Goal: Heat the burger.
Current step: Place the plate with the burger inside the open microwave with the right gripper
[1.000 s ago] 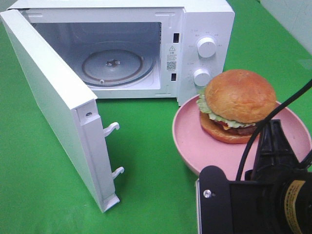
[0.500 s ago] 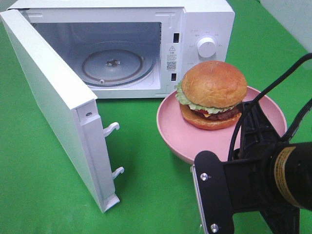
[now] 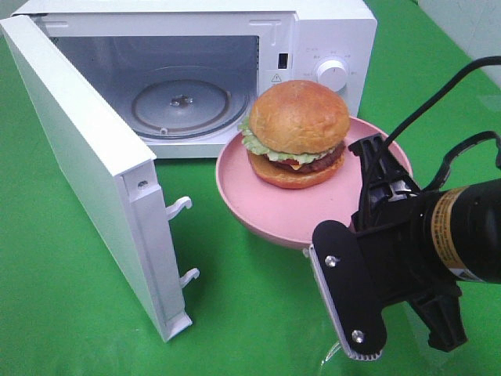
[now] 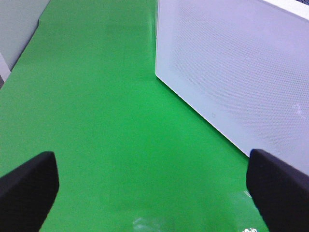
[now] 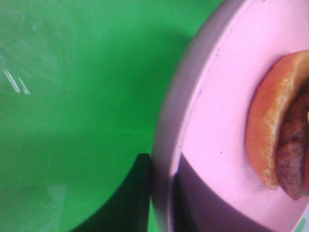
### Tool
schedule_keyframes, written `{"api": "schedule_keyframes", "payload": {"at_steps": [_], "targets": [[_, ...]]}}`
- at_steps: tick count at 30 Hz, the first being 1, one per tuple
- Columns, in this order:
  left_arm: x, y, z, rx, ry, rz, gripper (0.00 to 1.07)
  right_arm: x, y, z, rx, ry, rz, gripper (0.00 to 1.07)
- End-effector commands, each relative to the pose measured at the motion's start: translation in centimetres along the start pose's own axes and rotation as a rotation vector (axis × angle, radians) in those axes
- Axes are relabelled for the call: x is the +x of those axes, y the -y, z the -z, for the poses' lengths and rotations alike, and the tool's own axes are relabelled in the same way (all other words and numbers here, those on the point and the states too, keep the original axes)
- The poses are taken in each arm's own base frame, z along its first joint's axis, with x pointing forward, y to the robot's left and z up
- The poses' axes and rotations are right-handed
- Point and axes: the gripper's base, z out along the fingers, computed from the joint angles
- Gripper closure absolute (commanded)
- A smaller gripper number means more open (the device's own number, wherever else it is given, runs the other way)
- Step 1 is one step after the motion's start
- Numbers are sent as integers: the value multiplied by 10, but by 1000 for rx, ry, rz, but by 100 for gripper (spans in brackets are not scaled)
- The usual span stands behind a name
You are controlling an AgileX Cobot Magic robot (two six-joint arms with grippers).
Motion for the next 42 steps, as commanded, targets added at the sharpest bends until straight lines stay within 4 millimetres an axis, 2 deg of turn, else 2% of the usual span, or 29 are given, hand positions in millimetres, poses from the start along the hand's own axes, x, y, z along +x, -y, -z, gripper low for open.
{"api": "schedule_keyframes", "payload": {"at_steps": [1, 5, 7, 12, 23, 27, 35, 42], "targets": [[1, 0, 2, -4, 17, 1, 9, 3, 9, 0, 66, 72, 100, 107], [1, 0, 2, -4, 17, 1, 9, 10, 12, -2, 65, 69, 114, 107], [1, 0, 2, -4, 17, 1, 9, 22, 13, -5, 47, 44, 147, 107], [1, 0, 2, -4, 17, 1, 9, 31, 15, -7, 50, 55, 195, 107], [1, 0, 2, -4, 17, 1, 9, 28, 16, -7, 58, 117, 340, 107], [1, 0, 2, -4, 17, 1, 9, 27, 18, -6, 75, 130, 335, 107], [1, 0, 2, -4, 17, 1, 9, 48, 22, -9, 81, 87, 272, 107], [1, 0, 2, -4, 17, 1, 9, 48, 22, -9, 85, 88, 292, 107]]}}
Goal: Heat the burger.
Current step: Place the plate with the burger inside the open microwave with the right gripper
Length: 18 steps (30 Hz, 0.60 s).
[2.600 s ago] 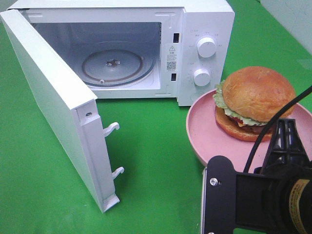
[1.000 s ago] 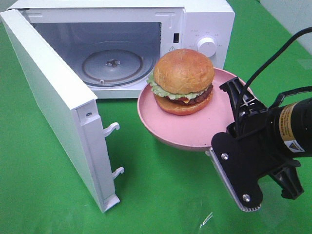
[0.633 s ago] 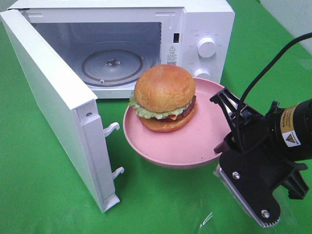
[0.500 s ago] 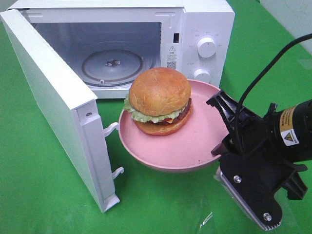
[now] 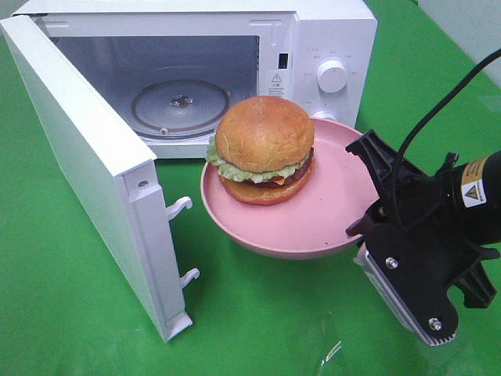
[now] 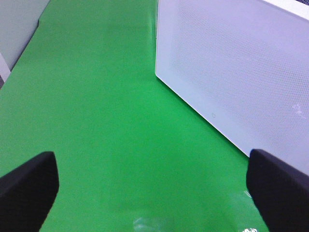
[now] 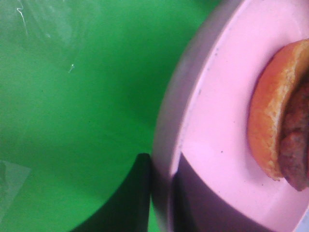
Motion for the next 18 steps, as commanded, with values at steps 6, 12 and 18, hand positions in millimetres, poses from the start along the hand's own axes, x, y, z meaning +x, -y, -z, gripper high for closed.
{"api": "schedule_keyframes", "payload": {"at_steps": [6, 12, 18], "targets": [[1, 0, 2, -4, 17, 1, 9, 2, 13, 4, 117, -19, 29, 107], [1, 0, 2, -4, 17, 1, 9, 1, 16, 4, 152, -19, 21, 107], [1, 0, 2, -4, 17, 1, 9, -17, 21, 0, 186, 42, 21, 107]]}}
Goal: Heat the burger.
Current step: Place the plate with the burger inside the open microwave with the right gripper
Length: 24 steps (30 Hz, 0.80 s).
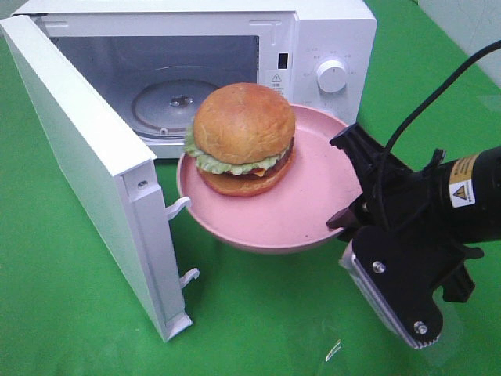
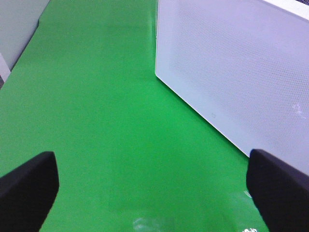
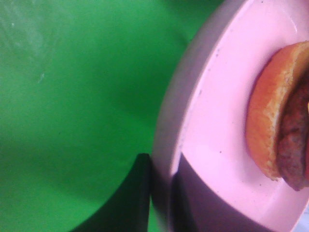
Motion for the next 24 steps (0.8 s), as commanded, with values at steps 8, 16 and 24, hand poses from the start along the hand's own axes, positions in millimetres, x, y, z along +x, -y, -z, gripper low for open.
{"api": "schedule_keyframes", "payload": {"at_steps": [8, 16, 24], "targets": [[1, 0, 2, -4, 17, 1, 9, -9, 13, -18, 75, 24, -29, 107], [1, 0, 2, -4, 17, 1, 9, -9, 38, -36, 98, 31, -20, 107], [1, 0, 2, -4, 17, 1, 9, -18, 47, -56, 75, 56, 1, 107]]}}
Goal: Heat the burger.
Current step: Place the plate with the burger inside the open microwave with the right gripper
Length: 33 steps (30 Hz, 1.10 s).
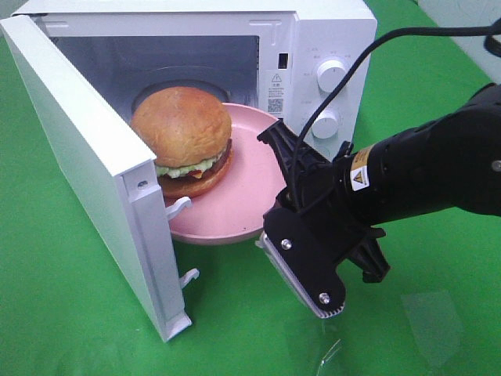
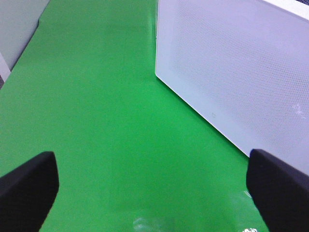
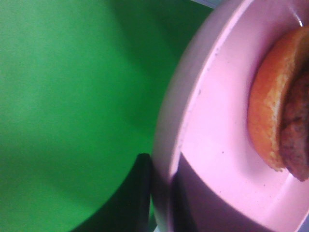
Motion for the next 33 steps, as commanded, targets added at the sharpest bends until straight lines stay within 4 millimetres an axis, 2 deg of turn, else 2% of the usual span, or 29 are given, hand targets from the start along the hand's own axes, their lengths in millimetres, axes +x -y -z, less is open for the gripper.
{"api": "schedule_keyframes", "payload": {"at_steps": [1, 11, 18, 20, 23, 27, 33], "targets": [[1, 0, 2, -4, 17, 1, 9, 1, 18, -8, 76, -7, -6, 107], [1, 0, 2, -4, 17, 1, 9, 9, 41, -29, 96, -20, -20, 107], [1, 0, 2, -4, 17, 1, 9, 18, 43, -37, 73, -31, -46, 107], [1, 0, 2, -4, 17, 1, 9, 22, 45, -42, 45, -30, -6, 107], [1, 0, 2, -4, 17, 1, 9, 22, 47, -42, 47, -28, -1, 107], [1, 0, 2, -2, 16, 2, 9, 35, 54, -39, 60, -51, -14, 107], [1, 0, 2, -3, 16, 2, 9, 39, 59, -41, 23, -34, -11, 107]]}}
